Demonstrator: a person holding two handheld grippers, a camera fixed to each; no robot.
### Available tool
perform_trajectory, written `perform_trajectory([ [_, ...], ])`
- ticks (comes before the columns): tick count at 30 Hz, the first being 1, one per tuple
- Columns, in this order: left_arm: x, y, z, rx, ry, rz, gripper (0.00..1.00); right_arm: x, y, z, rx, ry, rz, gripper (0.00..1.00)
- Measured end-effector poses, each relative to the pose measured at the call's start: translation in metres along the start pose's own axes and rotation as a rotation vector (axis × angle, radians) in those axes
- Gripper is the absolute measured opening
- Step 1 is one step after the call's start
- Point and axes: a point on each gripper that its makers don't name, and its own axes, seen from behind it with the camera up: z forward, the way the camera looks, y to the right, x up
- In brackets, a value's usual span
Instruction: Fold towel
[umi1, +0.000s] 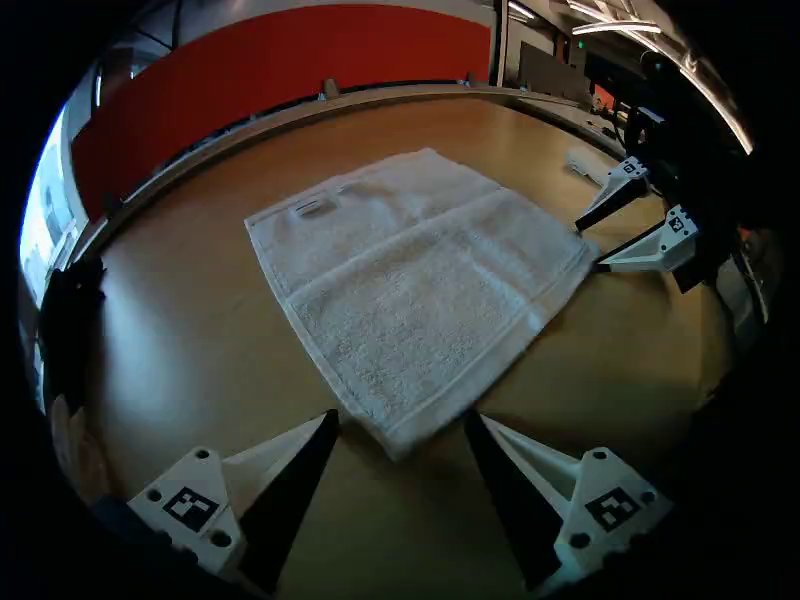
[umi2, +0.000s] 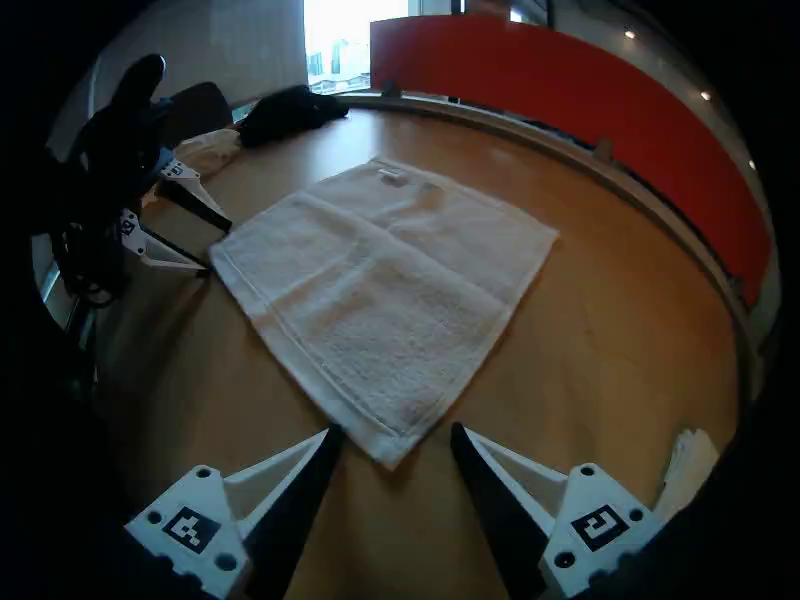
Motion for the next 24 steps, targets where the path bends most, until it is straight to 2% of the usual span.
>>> perform_trajectory([
  [7, 0.0003, -0.0003, 0.0001, 0.004, -0.008, -0.006, 0.88, 0.0003, -0.0021, -0.0004, 0.004, 0.001, -0.002, 0.67],
  [15, 0.0004, 0.0013, -0.0009, 0.006, -0.014, -0.008, 0.68, 0.0006, -0.0034, -0.0004, 0.007, -0.007, -0.001, 0.45],
  [19, 0.0007, 0.0028, -0.0013, 0.005, -0.015, -0.006, 0.6, 0.0011, -0.0023, -0.0002, 0.005, -0.013, 0.006, 0.28],
  [24, 0.0016, 0.002, -0.0001, 0.015, -0.018, -0.02, 0.29, 0.0015, -0.0029, 0.0005, 0.009, -0.017, 0.014, 0.2],
])
